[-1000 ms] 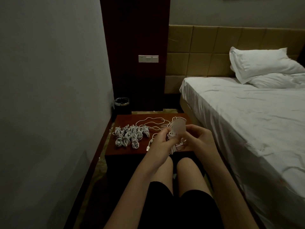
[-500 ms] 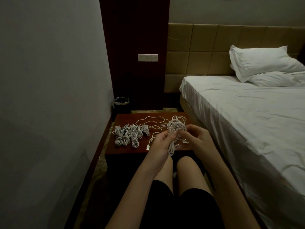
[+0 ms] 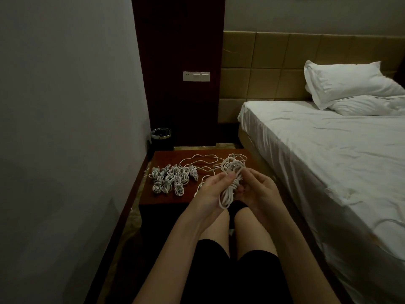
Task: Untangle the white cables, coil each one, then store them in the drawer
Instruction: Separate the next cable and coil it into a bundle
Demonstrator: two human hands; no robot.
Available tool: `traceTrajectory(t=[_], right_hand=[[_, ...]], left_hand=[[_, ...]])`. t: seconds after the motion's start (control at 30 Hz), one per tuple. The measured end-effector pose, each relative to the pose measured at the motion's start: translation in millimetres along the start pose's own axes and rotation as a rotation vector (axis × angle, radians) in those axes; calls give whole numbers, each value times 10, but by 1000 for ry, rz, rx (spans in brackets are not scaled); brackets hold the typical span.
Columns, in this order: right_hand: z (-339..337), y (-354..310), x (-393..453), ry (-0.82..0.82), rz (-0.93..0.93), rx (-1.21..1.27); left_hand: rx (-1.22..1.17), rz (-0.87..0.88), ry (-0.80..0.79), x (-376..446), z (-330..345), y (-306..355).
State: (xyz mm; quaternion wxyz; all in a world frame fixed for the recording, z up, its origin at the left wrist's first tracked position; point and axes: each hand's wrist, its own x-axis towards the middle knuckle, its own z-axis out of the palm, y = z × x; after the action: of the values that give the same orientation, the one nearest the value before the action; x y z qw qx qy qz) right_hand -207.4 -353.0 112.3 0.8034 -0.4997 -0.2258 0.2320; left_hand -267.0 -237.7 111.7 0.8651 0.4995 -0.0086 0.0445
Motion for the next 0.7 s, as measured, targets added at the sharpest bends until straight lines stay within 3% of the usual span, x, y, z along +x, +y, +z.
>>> traceTrajectory(t=[0.13,0.23,0.33,0.43,0.6,0.7], right_hand=[[2,106,-1,285,-387,-441],[5,166,10,300,-533,-664],[38,181,-2,275,-536,-687],[56,165,-10,317,-474,-512],[21,167,82,369,-155,31],[-8,227,160,350,-31,173]], left_hand=[[79,49,74,23,6,-69],[162,131,168,27,-8,-116],[210,198,254,35,-18,-134],[199,211,272,51,-3,-153],[20,200,342,136,48,-220],[-87,157,374,180,13,-265]])
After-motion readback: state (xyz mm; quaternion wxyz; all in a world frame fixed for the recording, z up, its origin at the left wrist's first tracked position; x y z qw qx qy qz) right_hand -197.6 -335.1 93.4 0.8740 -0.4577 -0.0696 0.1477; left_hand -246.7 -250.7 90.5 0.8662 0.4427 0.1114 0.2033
